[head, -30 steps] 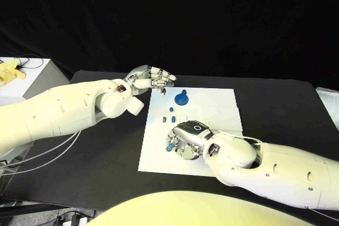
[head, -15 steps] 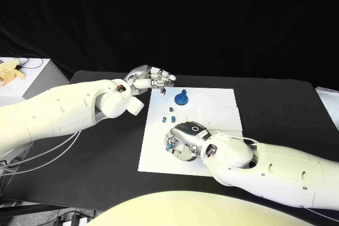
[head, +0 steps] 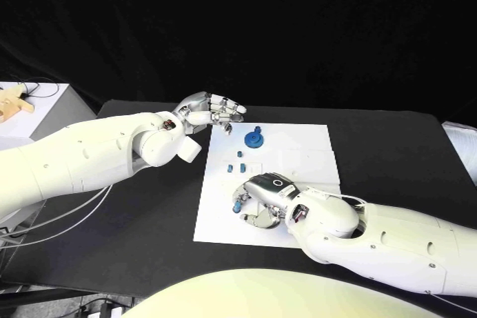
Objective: Assemble the parts on the task board
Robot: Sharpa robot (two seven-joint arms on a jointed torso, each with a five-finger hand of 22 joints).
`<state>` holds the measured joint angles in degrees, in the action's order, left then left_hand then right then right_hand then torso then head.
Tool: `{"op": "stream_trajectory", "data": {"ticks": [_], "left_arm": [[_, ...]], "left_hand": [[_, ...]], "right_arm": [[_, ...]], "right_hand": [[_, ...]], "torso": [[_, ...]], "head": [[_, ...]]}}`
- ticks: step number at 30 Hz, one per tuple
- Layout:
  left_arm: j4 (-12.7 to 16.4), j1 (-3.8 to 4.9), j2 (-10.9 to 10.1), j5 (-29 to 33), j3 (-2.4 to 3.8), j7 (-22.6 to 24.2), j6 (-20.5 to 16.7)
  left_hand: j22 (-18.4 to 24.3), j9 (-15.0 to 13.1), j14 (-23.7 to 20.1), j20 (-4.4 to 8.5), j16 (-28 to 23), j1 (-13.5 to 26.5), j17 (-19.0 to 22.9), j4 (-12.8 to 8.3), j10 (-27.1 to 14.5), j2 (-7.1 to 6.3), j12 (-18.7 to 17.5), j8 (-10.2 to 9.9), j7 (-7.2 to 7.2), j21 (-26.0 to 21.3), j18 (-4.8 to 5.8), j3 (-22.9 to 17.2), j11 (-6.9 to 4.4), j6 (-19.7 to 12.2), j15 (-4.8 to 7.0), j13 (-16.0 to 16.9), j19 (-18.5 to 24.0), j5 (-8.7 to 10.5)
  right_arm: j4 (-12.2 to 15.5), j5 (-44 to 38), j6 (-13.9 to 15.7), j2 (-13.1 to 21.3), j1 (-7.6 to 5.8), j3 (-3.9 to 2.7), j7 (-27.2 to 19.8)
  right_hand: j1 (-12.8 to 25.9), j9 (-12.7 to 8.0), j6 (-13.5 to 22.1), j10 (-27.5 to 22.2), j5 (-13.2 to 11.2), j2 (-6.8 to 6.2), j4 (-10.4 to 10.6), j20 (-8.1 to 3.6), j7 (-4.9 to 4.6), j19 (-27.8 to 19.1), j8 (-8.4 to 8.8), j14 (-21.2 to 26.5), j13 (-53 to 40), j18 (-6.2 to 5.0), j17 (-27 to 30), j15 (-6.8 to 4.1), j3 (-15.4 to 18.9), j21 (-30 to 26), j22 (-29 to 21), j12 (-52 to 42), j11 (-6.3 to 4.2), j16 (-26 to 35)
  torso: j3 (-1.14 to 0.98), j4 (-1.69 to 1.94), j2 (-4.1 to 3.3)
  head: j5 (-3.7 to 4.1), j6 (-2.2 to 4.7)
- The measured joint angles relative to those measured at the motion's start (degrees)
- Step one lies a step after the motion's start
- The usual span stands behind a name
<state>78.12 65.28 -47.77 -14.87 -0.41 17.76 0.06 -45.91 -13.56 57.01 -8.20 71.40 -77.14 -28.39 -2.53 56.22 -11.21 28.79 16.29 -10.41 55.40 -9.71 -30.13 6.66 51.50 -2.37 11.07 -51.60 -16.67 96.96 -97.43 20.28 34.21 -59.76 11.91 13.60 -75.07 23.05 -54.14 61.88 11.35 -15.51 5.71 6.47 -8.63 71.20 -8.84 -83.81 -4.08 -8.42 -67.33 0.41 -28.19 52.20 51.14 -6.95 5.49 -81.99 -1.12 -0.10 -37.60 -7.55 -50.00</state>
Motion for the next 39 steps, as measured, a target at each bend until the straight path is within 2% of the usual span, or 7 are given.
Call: {"op": "stream_trajectory", "data": {"ticks": [10, 18, 24, 30, 34, 37, 39], "left_arm": [[-0.03, -0.01, -0.01, 0.00, 0.00, -0.03, 0.06], [-0.13, -0.03, -0.01, 0.00, 0.00, -0.05, 0.13], [-0.16, -0.09, -0.01, 0.00, -0.01, -0.09, 0.23], [-0.15, -0.14, -0.11, 0.01, -0.03, -0.11, 0.28], [-0.05, -0.14, -0.25, 0.02, -0.02, -0.11, 0.27], [0.02, -0.16, -0.29, 0.02, -0.02, -0.11, 0.26], [0.13, -0.16, -0.29, 0.03, -0.02, -0.10, 0.25]], "left_hand": [[0.07, 0.00, 0.00, 0.00, 0.00, 0.00, -0.05, 0.16, -0.31, 0.00, 0.32, 0.00, 0.00, 0.00, 0.00, 0.16, -0.31, 0.00, 0.00, 0.05, 0.00, 0.00], [0.07, 0.00, 0.00, 0.00, 0.00, 0.00, -0.05, 0.16, -0.31, 0.00, 0.31, 0.00, 0.00, 0.00, 0.00, 0.16, -0.31, 0.00, 0.00, 0.05, 0.00, 0.00], [0.07, 0.00, 0.00, 0.00, 0.00, 0.00, -0.04, 0.16, -0.52, 0.00, 0.31, 0.00, 0.00, -0.22, 0.00, 0.16, -0.11, 0.00, 0.00, 0.04, 0.00, 0.00], [0.07, 0.00, -0.13, 0.00, 0.00, 0.00, -0.04, 0.16, -0.52, 0.00, 0.31, 0.00, 0.00, -0.22, 0.01, 0.16, -0.11, 0.00, -0.13, 0.04, 0.00, 0.00], [0.07, 0.00, -0.21, 0.00, 0.00, 0.00, -0.04, 0.16, -0.52, 0.00, 0.31, 0.00, 0.00, -0.22, 0.00, 0.16, -0.11, 0.00, -0.21, 0.04, 0.00, 0.00], [0.06, 0.00, -0.21, 0.00, 0.00, 0.00, -0.04, 0.16, -0.52, 0.00, 0.31, 0.00, 0.00, -0.22, 0.01, 0.16, -0.11, 0.00, -0.21, 0.03, 0.00, 0.00], [0.06, 0.00, -0.21, 0.00, 0.00, 0.00, -0.04, 0.16, -0.52, 0.00, 0.31, 0.00, 0.00, -0.22, 0.00, 0.16, -0.11, 0.00, -0.21, 0.03, 0.00, 0.00]], "right_arm": [[1.29, 0.01, 5.82, 1.58, 0.00, -0.01, -0.33], [3.32, 2.31, 11.29, 5.06, -0.84, -0.45, -3.13], [5.26, 10.14, 10.95, 11.74, -3.82, -0.91, -8.60], [6.45, 21.24, 8.04, 19.44, -6.12, -1.06, -10.33], [7.35, 26.88, 6.10, 23.50, -6.59, -1.06, -10.11], [7.96, 29.57, 5.07, 26.05, -6.61, -1.01, -9.58], [8.52, 30.68, 4.55, 27.46, -6.45, -0.97, -9.10]], "right_hand": [[-2.00, -0.49, 0.29, -2.66, 1.86, 0.64, 0.38, 0.00, 0.27, 0.00, 0.73, -0.21, -0.09, 0.00, 0.53, 0.21, 3.97, -1.08, -0.70, -2.54, 0.22, 0.22], [-3.54, -0.84, 0.31, -2.67, 2.97, 1.65, 0.62, 0.08, -0.12, -0.23, 1.32, -0.21, -0.42, 0.00, 1.75, 0.21, 4.51, -2.25, -1.29, -5.21, 0.33, 0.91], [-4.72, -1.19, -1.17, 1.80, 2.49, 2.35, 1.01, 0.00, -0.62, -1.64, 1.55, -0.21, -0.35, 0.00, 4.42, 0.21, 0.82, -4.07, -2.26, -8.33, -0.13, 2.21], [-1.30, -0.58, -4.39, 9.30, 1.42, 0.09, 3.04, -1.18, 0.81, -1.32, -0.24, -0.11, -4.73, 0.00, 4.30, -1.37, 3.45, -4.53, -2.02, -15.41, -2.26, 2.28], [-0.87, -0.48, -3.87, 6.04, 1.38, 0.08, 5.18, -2.31, 1.51, 0.74, -1.25, -0.21, -19.66, 0.00, 2.34, -2.08, 7.87, -3.55, -0.11, -31.25, -3.32, 1.92], [-1.57, -0.19, -3.60, 10.81, 1.62, 0.77, 7.41, -2.27, 1.78, 2.95, -2.53, -0.21, -50.18, 0.00, -3.60, -2.08, 10.82, -0.47, 3.45, -57.33, -2.83, -0.85], [-1.61, 0.00, -3.50, 14.10, 1.98, 0.81, 8.33, -2.22, 1.81, 3.70, -3.36, -0.21, -59.87, 0.00, -5.57, -2.08, 12.29, 0.81, 4.91, -65.12, -3.09, -1.75]], "torso": [[-0.03, 0.01, 0.00], [-0.02, -0.03, 0.03], [0.03, -0.08, 0.10], [0.08, -0.42, 0.22], [0.08, -0.66, 0.31], [0.07, -0.81, 0.37], [0.07, -0.84, 0.40]], "head": [[0.33, 0.00], [1.11, 0.00], [2.20, 0.00], [3.67, 0.00], [4.65, 0.00], [5.19, 0.00], [5.43, 0.00]]}}
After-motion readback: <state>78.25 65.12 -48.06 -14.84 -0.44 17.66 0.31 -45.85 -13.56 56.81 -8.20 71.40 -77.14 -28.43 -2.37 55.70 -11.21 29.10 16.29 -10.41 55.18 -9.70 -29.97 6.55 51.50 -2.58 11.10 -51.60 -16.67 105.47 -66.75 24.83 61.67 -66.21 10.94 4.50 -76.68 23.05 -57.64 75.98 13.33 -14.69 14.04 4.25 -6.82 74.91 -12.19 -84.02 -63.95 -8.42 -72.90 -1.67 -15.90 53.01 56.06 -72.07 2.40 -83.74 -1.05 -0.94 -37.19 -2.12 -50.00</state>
